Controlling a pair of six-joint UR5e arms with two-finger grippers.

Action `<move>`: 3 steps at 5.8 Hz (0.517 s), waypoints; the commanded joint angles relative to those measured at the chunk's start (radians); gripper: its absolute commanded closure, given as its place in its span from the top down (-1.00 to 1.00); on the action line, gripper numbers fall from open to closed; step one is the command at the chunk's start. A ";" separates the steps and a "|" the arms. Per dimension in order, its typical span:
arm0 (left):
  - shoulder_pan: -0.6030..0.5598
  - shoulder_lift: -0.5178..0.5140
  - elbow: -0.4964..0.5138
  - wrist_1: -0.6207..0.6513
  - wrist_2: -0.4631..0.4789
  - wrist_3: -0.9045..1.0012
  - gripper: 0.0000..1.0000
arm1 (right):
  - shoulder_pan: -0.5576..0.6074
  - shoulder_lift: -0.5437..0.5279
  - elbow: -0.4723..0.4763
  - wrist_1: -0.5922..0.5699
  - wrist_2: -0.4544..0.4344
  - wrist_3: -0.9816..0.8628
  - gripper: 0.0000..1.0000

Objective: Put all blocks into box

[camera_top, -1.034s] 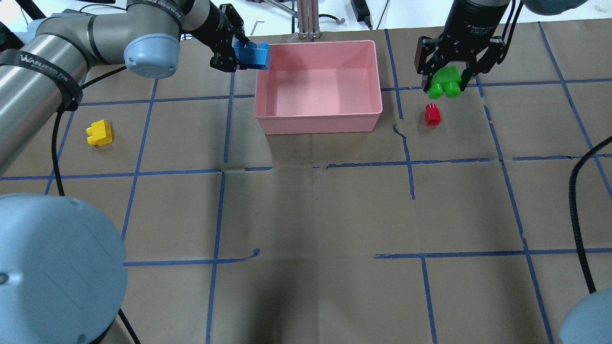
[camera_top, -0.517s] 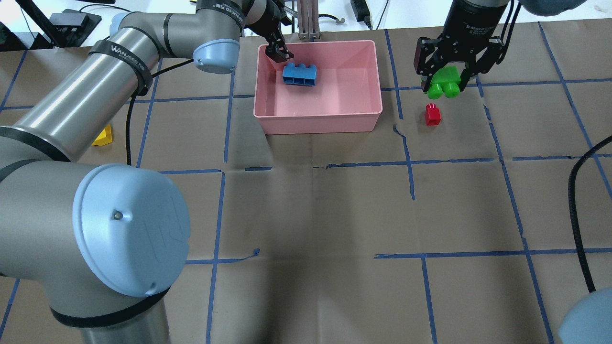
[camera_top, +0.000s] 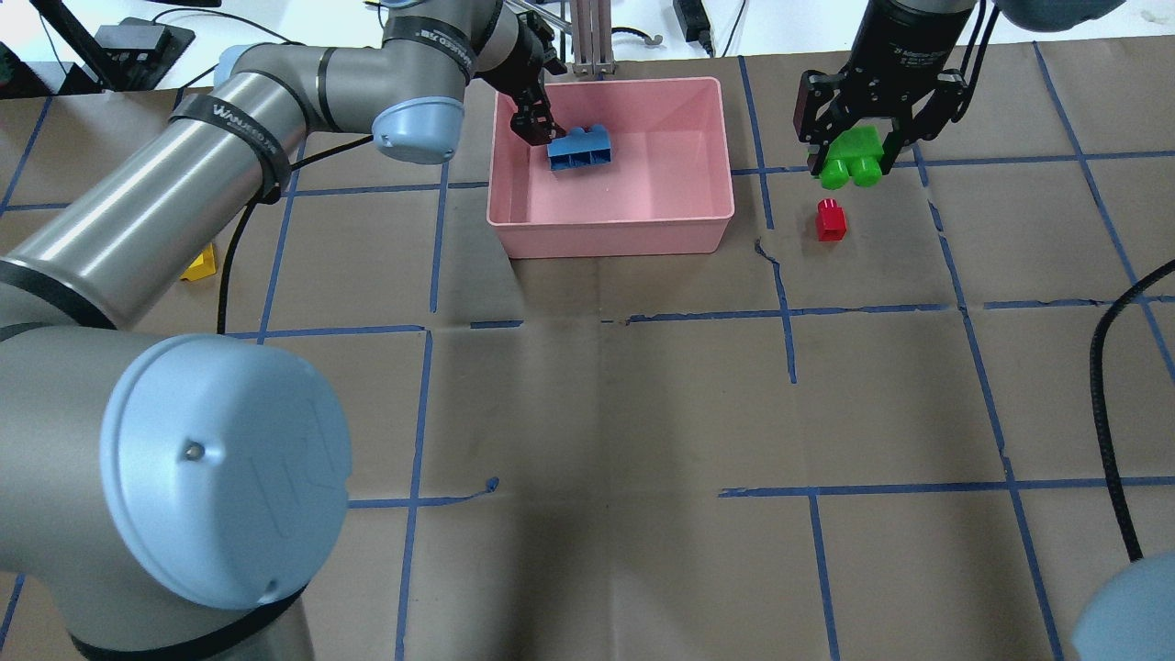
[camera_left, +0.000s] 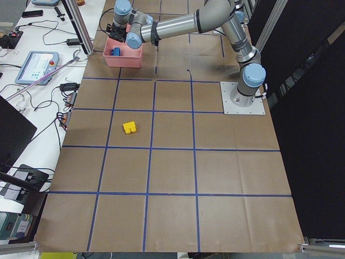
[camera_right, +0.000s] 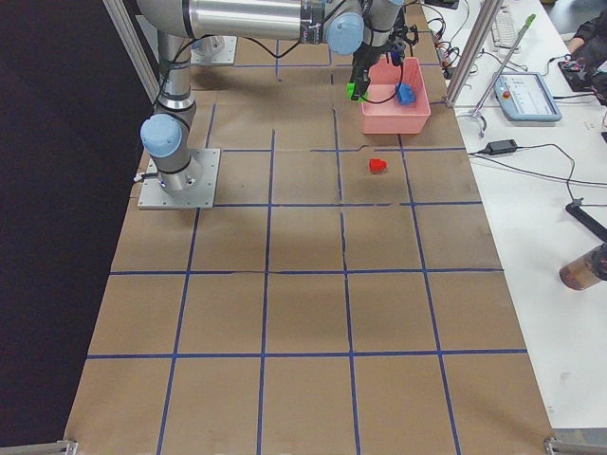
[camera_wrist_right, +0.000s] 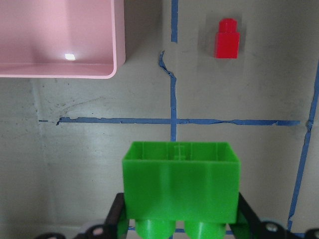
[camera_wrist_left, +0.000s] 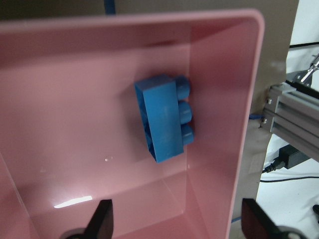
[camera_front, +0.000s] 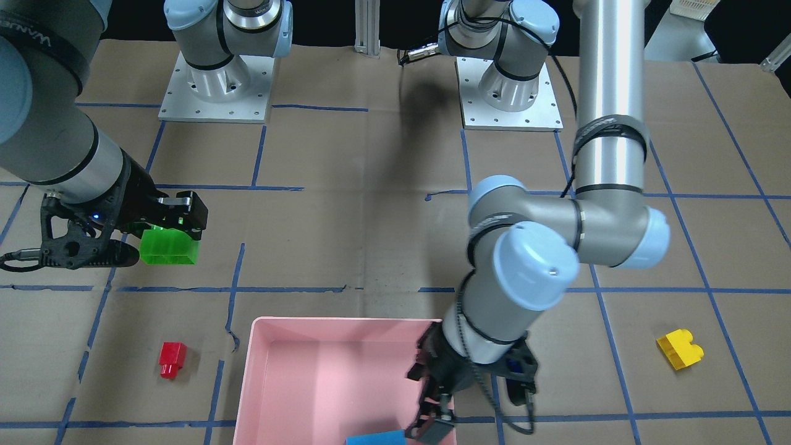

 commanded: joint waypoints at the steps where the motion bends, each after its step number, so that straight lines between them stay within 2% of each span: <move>1: 0.149 0.099 -0.113 -0.072 0.026 0.502 0.81 | 0.053 0.057 -0.017 -0.082 0.004 0.016 -0.15; 2: 0.220 0.142 -0.137 -0.134 0.145 0.856 0.82 | 0.129 0.139 -0.070 -0.154 0.004 0.106 -0.14; 3: 0.276 0.157 -0.139 -0.184 0.204 1.092 0.86 | 0.201 0.246 -0.177 -0.181 0.002 0.160 -0.14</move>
